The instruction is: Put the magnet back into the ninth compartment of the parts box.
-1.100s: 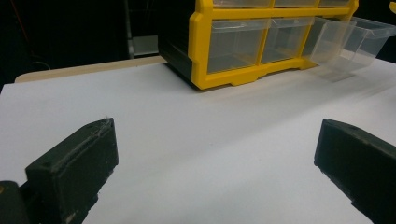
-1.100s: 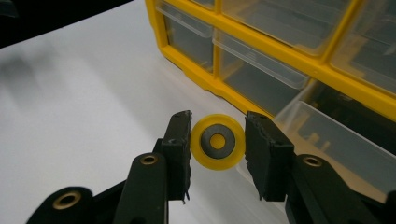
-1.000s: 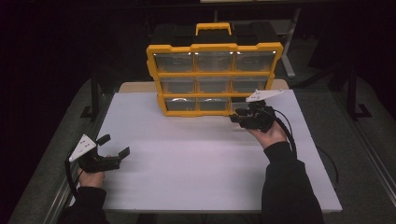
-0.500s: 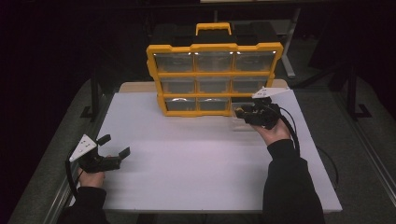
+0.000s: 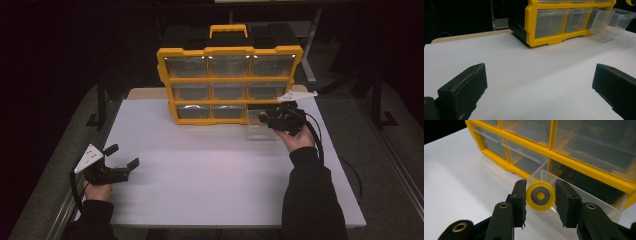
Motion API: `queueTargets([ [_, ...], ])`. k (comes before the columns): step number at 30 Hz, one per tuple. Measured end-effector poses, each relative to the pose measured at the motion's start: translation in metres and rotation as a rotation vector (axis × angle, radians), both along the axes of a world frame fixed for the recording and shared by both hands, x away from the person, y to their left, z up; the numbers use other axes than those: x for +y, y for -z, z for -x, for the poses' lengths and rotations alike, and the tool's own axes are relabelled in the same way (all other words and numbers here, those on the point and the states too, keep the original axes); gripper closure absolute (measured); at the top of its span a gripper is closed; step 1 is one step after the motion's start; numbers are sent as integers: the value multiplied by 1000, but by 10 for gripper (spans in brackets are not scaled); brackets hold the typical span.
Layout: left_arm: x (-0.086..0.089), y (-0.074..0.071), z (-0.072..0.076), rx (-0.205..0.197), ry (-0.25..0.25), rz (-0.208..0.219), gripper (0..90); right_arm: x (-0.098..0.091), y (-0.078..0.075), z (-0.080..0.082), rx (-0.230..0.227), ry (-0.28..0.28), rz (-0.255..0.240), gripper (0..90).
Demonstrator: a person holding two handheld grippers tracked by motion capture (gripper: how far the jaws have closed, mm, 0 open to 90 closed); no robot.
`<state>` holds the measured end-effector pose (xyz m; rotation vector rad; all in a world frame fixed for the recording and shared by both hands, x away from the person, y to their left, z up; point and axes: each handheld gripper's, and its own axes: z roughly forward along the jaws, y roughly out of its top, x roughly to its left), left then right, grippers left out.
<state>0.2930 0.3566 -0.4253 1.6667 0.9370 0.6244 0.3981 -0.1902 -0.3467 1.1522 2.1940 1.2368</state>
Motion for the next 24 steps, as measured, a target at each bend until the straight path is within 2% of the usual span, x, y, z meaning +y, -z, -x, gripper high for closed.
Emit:
queueTargets([
  [5, 0, 0, 0, 3, 0, -1, 0, 1, 1, -5, -2, 28, 0, 604],
  [9, 0, 0, 0, 5, 1, -1, 0, 4, 1, -9, 0, 46, -26, 581],
  [11, 0, 1, 0, 5, 2, -2, 0, 7, 1, -9, -10, 51, -20, 479],
  [12, 0, 1, 0, 5, 2, -2, 0, 7, 1, -9, -10, 51, -20, 479],
  [14, 0, 1, -1, 5, 2, -2, 0, 11, 1, -10, -3, 54, -20, 341],
  [18, 0, 1, 0, 5, 2, -1, 0, 13, 4, -11, 22, 52, -22, 185],
  [20, 0, 1, 0, 6, 2, -2, 0, 13, 4, -11, 31, 57, -26, 123],
  [22, -1, 1, 0, 5, 2, 0, 0, 12, 4, -11, 31, 59, -26, 110],
  [24, -1, 1, 0, 5, 2, 0, 0, 11, 4, -10, 28, 57, -30, 40],
])
